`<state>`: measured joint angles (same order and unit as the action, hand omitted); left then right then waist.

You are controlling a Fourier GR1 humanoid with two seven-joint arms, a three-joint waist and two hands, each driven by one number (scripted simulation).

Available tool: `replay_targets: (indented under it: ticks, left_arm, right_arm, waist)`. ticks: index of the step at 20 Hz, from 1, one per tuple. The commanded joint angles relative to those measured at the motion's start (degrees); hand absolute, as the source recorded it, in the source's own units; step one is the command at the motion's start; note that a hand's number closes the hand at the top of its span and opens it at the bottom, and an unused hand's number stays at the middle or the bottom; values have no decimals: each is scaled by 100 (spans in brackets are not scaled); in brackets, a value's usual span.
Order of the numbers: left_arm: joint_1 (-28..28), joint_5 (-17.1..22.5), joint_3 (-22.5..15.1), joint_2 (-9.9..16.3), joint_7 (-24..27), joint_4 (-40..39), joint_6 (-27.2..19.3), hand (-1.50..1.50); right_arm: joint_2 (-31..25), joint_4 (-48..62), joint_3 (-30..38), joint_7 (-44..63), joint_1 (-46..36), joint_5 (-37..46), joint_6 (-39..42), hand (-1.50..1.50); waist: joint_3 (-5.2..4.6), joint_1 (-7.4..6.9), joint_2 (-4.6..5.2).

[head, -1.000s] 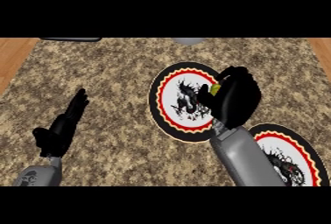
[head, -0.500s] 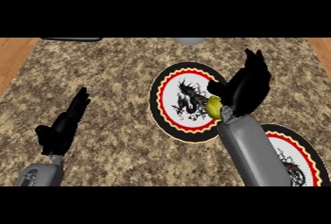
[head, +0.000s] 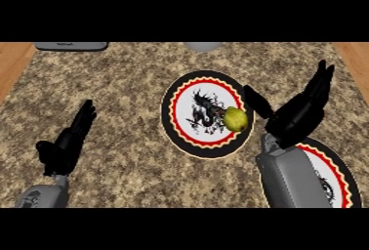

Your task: Pick the pear from the plate and place it in the plate

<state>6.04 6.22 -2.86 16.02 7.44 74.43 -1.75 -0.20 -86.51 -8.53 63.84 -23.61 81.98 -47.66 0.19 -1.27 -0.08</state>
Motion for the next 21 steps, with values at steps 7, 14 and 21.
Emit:
replay_targets:
  ticks: [7, 14, 21]
  left_arm:
    - [-211, 40, 210, 170, 19, 19, 30, 0]
    - [-332, 139, 263, 239, -244, 510, 163, 0]
    - [-364, -202, 120, -167, -57, 291, -116, 0]
  right_arm:
    - [20, -1460, -1588, 611, 2898, 223, -2297, -150]
    - [20, -1503, -2612, 89, 4731, 596, -3468, -150]
    - [20, -1206, -2592, -58, 5141, 783, -3780, -150]
  waist:
    - [-15, 239, -49]
    - [-11, 180, -23]
    - [-12, 213, -13]
